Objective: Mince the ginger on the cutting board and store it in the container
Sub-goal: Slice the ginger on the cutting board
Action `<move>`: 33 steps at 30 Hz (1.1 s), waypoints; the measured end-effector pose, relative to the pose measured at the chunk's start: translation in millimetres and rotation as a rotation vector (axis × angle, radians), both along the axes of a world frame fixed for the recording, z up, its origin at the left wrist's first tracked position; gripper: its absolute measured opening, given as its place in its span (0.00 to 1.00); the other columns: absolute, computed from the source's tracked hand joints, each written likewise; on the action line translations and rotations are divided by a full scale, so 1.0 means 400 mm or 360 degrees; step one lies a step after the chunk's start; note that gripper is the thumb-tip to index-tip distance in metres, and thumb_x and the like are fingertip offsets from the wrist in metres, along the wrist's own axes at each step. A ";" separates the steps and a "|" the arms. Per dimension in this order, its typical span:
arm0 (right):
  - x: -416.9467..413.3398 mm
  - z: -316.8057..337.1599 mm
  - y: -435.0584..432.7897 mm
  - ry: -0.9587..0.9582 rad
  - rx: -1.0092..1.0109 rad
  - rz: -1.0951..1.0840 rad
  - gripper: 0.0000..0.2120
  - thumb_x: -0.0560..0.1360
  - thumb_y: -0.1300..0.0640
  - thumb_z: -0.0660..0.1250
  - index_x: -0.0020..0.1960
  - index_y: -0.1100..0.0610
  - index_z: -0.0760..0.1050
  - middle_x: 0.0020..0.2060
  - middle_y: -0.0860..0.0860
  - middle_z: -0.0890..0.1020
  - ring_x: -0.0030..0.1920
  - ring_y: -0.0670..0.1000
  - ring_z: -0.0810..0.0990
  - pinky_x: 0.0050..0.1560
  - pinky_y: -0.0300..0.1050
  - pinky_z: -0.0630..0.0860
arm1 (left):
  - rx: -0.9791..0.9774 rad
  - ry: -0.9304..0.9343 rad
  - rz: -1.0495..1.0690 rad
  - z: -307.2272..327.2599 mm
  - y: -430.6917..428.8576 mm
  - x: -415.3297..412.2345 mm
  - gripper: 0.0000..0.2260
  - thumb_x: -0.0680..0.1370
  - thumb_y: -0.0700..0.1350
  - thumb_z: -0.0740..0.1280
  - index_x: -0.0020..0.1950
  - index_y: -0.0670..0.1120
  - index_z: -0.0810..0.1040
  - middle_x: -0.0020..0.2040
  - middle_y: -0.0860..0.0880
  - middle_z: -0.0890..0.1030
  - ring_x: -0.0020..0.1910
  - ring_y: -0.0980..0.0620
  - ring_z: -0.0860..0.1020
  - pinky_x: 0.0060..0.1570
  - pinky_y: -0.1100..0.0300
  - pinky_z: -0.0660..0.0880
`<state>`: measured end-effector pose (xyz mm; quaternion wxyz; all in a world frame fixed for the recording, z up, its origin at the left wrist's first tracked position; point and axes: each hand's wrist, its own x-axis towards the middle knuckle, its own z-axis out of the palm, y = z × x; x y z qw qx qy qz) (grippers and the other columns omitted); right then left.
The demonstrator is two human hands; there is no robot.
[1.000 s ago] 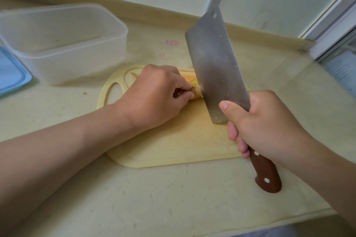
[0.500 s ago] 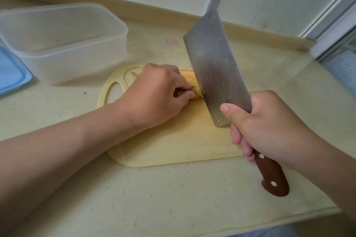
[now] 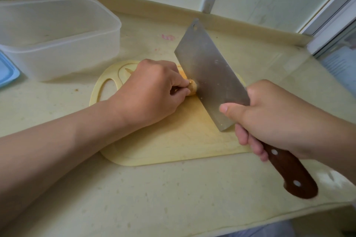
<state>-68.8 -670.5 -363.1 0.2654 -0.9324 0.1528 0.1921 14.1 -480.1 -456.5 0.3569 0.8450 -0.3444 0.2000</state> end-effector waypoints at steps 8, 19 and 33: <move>0.132 -0.001 0.065 0.0019 0.0150 0.0048 0.17 0.86 0.55 0.62 0.41 0.63 0.71 0.15 0.51 0.71 0.14 0.47 0.67 0.18 0.37 0.67 | -0.0010 -0.0092 -0.0011 -0.003 0.000 -0.002 0.07 0.74 0.46 0.71 0.44 0.45 0.88 0.37 0.48 0.83 0.33 0.49 0.80 0.33 0.53 0.75; 0.047 -0.067 0.019 -0.0405 0.0135 -0.0027 0.23 0.85 0.50 0.63 0.38 0.65 0.74 0.17 0.50 0.73 0.17 0.49 0.72 0.24 0.42 0.73 | -0.0050 -0.0026 0.0029 -0.007 0.003 0.003 0.03 0.74 0.44 0.76 0.45 0.46 0.88 0.38 0.48 0.83 0.35 0.51 0.79 0.39 0.56 0.73; -0.013 -0.055 -0.006 -0.0357 0.0121 -0.0084 0.21 0.84 0.51 0.63 0.35 0.61 0.73 0.17 0.50 0.73 0.17 0.50 0.72 0.25 0.44 0.74 | -0.0076 0.0010 -0.0004 -0.007 0.004 0.002 0.06 0.74 0.45 0.73 0.45 0.45 0.88 0.38 0.48 0.82 0.35 0.52 0.79 0.38 0.55 0.74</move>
